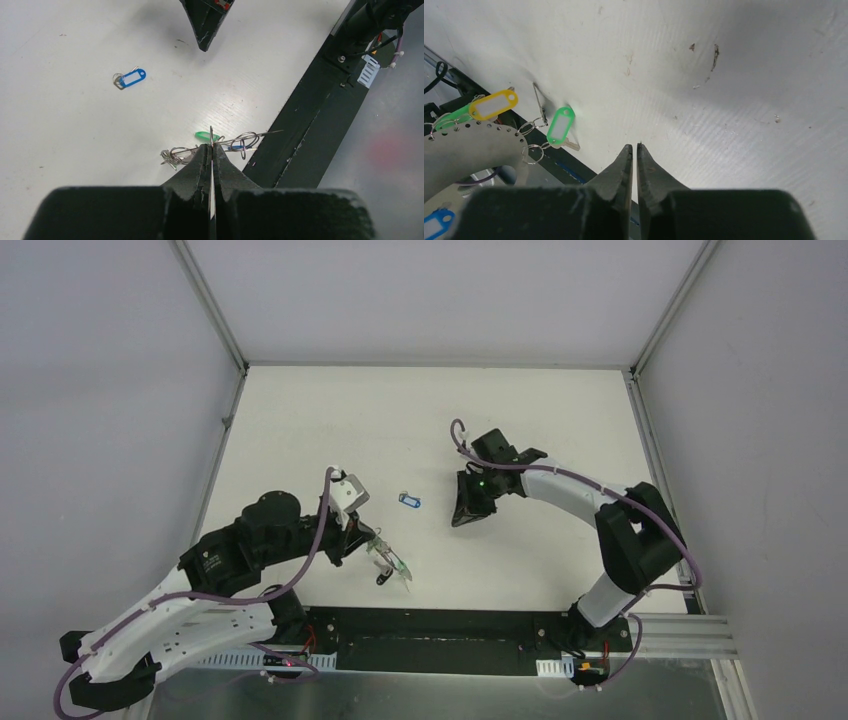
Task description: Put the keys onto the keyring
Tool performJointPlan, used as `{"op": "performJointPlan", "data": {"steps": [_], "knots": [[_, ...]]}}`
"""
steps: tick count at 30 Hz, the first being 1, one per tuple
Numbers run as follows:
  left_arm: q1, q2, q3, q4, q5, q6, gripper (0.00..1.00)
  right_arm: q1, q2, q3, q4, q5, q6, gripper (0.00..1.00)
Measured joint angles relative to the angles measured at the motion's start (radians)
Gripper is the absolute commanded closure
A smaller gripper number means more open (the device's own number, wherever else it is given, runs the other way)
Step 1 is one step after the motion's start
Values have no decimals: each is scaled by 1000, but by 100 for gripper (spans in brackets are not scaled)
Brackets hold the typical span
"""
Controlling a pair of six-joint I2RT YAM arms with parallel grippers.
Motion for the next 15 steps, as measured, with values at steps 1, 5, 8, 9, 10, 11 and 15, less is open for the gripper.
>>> {"op": "performJointPlan", "data": {"steps": [1, 5, 8, 9, 10, 11, 15], "knots": [[0, 4, 0, 6, 0, 1, 100, 0, -16, -9, -6, 7, 1, 75], [0, 1, -2, 24, -1, 13, 100, -1, -39, 5, 5, 20, 8, 55], [0, -26, -4, 21, -5, 24, 100, -1, 10, 75, 19, 8, 14, 54], [0, -39, -4, 20, -7, 26, 100, -1, 44, 114, 26, 0, 18, 54], [0, -53, -4, 19, -10, 27, 100, -1, 86, 158, 35, -10, 24, 54], [0, -71, -4, 16, -13, 27, 100, -1, 121, 190, 45, -15, 28, 54], [0, -137, -4, -1, -35, 23, 100, -1, 289, 332, 80, -60, 64, 57]]}}
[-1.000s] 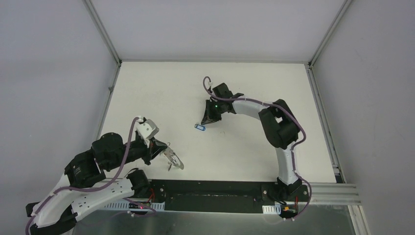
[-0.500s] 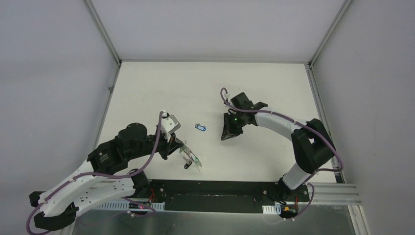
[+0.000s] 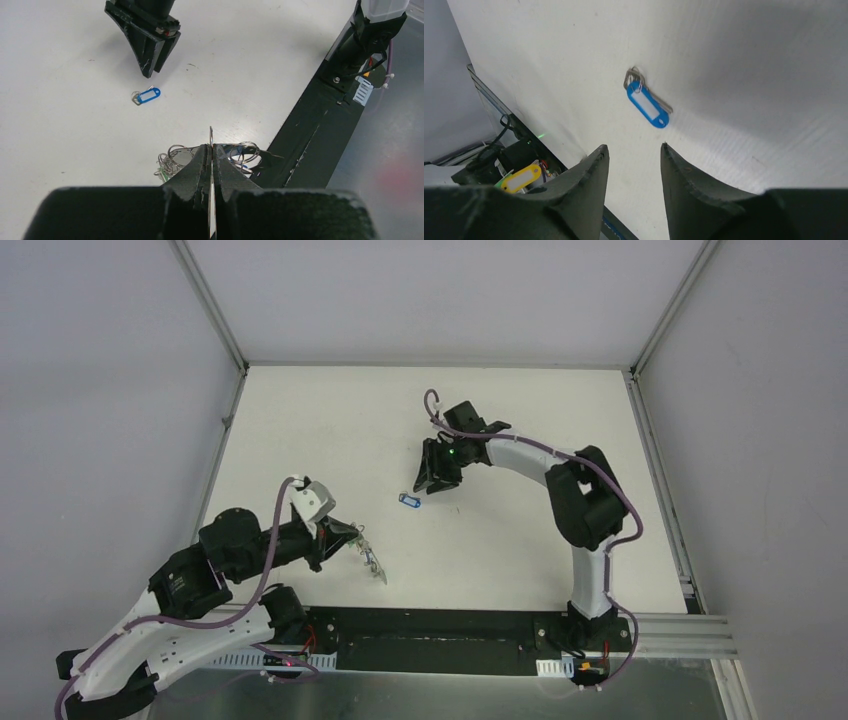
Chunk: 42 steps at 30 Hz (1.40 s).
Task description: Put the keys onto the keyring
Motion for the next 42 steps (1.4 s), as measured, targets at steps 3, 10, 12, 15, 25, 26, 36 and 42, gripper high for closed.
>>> {"op": "performJointPlan", "data": {"steps": [3, 10, 12, 15, 25, 26, 36, 42], "knots": [[0, -40, 0, -8, -13, -7, 100, -1, 88, 58, 13, -31, 31, 61], [0, -74, -11, -19, -28, -42, 100, -8, 209, 129, 41, -89, 88, 71], [0, -74, -14, -29, -28, -49, 100, -13, 228, 133, 54, -105, 100, 73], [0, -72, -15, -34, -28, -52, 100, -18, 250, 134, 71, -129, 119, 74], [0, -62, -15, -35, -28, -57, 100, -23, 304, 156, 170, -202, 159, 81], [0, -62, -15, -35, -28, -59, 100, -23, 310, 156, 184, -205, 171, 81], [0, -76, -15, -39, -29, -63, 100, -24, 332, 154, 232, -243, 233, 86], [0, -84, -16, -39, -29, -73, 100, -24, 328, 135, 248, -253, 237, 90]]}}
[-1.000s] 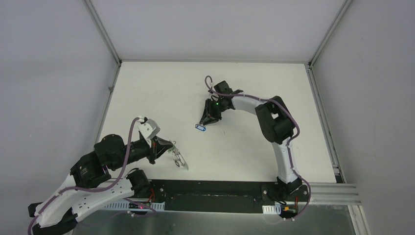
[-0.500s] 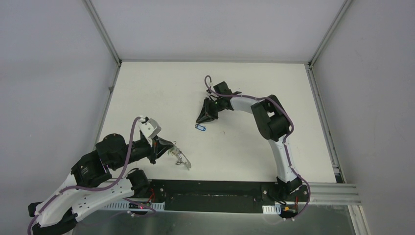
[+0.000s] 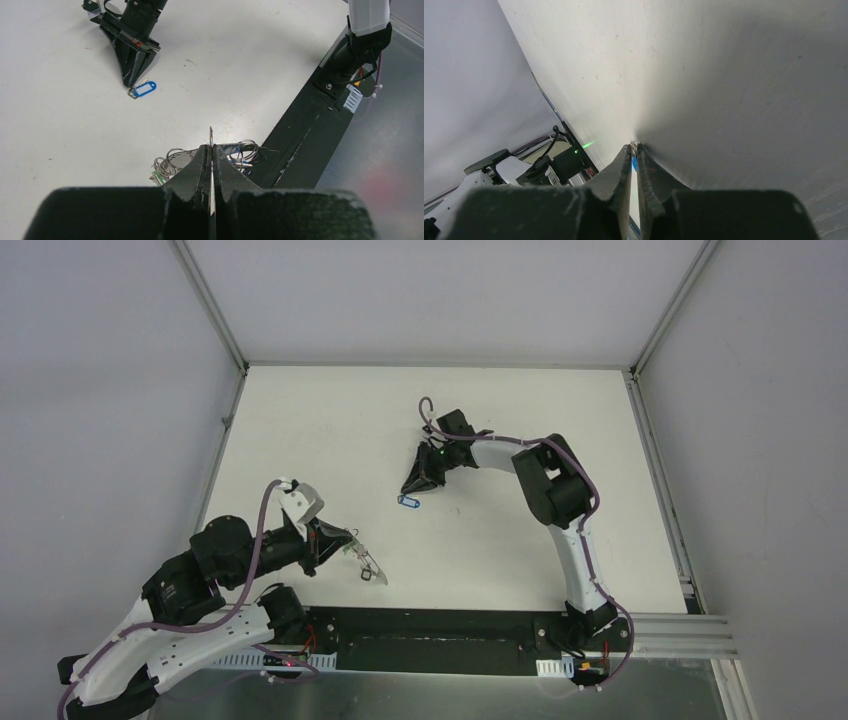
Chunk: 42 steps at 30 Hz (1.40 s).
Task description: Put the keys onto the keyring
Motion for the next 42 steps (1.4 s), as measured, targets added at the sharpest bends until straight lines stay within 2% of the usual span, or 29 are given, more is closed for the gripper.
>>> {"op": "performJointPlan", "data": {"steps": [18, 23, 29, 31, 33, 34, 42], "knots": [[0, -6, -1, 0, 0, -13, 100, 9, -26, -48, 22, -6, -3, 93], [0, -12, -3, 0, 0, -17, 100, 19, -26, -48, 35, -6, -3, 86], [0, -18, -7, -6, 0, -25, 100, 32, -26, -47, 36, -7, -3, 85], [0, -21, -7, -9, 0, -27, 100, 37, -26, -42, 29, -6, -5, 88], [0, -24, -7, -12, 0, -27, 100, 43, -26, -31, 18, -5, -8, 99], [0, -26, -7, -14, 0, -27, 100, 46, -26, -26, 14, -5, -12, 100], [0, -37, -7, -22, 0, -27, 100, 57, -28, -9, -16, -2, -57, 100]]}}
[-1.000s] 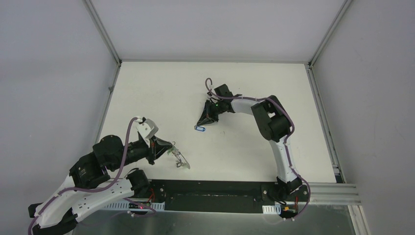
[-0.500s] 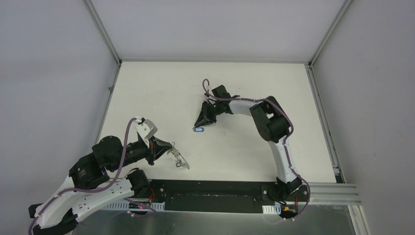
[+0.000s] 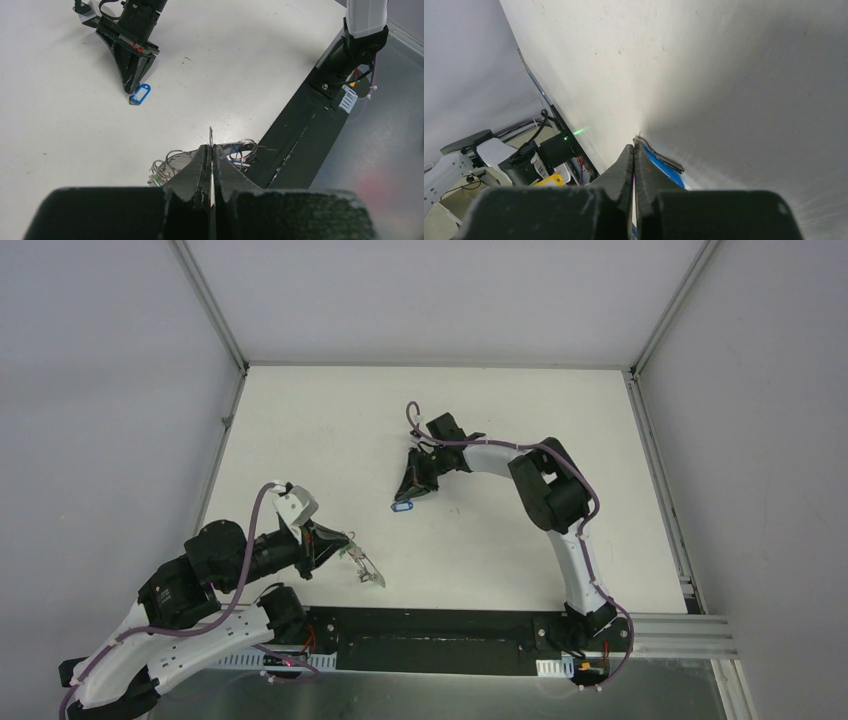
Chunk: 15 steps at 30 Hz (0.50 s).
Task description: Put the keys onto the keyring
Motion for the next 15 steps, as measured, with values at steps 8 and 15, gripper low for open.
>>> {"op": "performJointPlan", "data": {"steps": [8, 15], "knots": [[0, 4, 0, 0, 0, 1, 100, 0, -113, -27, -64, 3, -92, 100], [0, 24, 0, 0, 0, 2, 100, 0, -200, -97, -109, 0, -151, 85]]}}
